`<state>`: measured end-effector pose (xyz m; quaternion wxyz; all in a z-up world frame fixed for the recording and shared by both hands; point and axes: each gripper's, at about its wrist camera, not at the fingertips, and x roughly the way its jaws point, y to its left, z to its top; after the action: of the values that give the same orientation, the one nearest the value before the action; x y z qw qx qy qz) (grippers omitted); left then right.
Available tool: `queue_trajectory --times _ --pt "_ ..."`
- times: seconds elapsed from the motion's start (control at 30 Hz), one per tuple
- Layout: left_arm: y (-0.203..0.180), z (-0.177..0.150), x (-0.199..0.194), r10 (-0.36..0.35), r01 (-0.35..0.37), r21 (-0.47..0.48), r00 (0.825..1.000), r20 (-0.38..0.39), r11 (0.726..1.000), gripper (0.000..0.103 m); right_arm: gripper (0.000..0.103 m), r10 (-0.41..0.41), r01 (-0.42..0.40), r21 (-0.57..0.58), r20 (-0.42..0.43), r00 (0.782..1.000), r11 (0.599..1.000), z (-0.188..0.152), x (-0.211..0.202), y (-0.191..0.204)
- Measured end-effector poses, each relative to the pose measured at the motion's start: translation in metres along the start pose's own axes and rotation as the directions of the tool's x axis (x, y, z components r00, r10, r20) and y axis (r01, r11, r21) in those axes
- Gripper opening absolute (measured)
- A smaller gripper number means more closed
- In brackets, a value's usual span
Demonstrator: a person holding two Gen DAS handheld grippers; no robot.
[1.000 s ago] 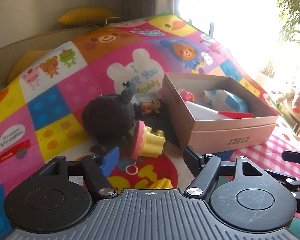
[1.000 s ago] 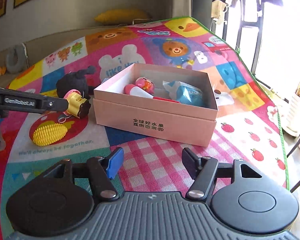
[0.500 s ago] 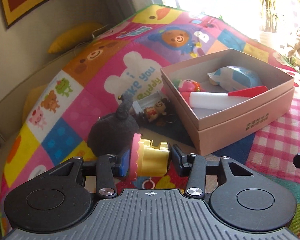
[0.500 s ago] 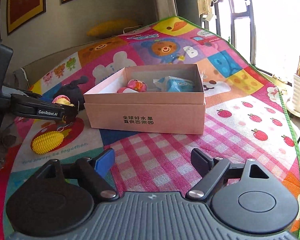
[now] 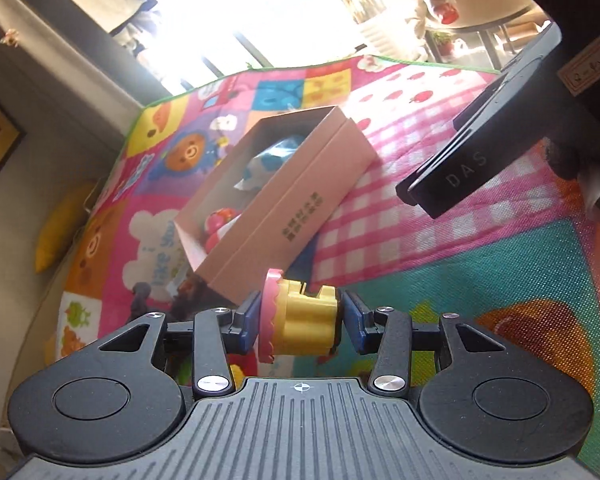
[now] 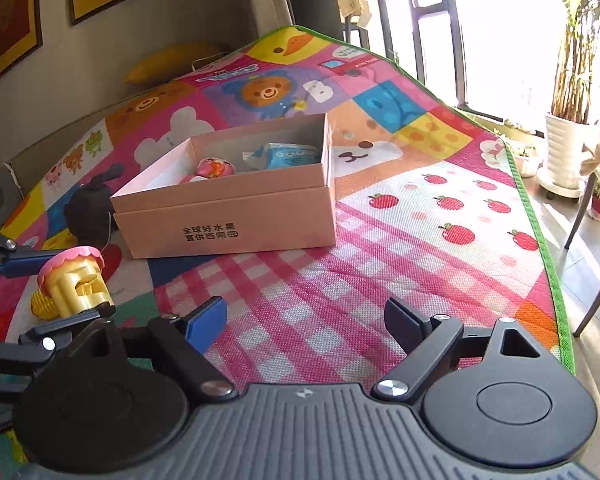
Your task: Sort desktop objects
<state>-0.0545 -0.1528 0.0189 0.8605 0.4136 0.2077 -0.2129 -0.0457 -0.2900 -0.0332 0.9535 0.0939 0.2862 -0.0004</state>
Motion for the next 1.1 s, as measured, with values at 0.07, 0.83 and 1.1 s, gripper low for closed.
queue_trajectory --times 0.07,0.83,1.1 --pt "-0.001 0.001 -0.002 -0.03 0.03 -0.029 0.999 0.012 0.999 0.049 0.087 0.004 -0.004 0.026 -0.012 1.0 1.0 0.0 0.001 -0.006" --pt "0.073 -0.055 -0.024 -0.003 0.019 -0.594 1.0 0.029 0.805 0.089 0.103 0.0 0.0 0.0 -0.028 1.0 1.0 -0.001 0.005 -0.002" --pt "0.104 -0.085 0.023 -0.035 -0.044 -0.702 0.995 -0.098 0.711 0.05 0.103 -0.023 0.022 -0.02 -0.035 0.999 1.0 -0.001 0.006 0.002"
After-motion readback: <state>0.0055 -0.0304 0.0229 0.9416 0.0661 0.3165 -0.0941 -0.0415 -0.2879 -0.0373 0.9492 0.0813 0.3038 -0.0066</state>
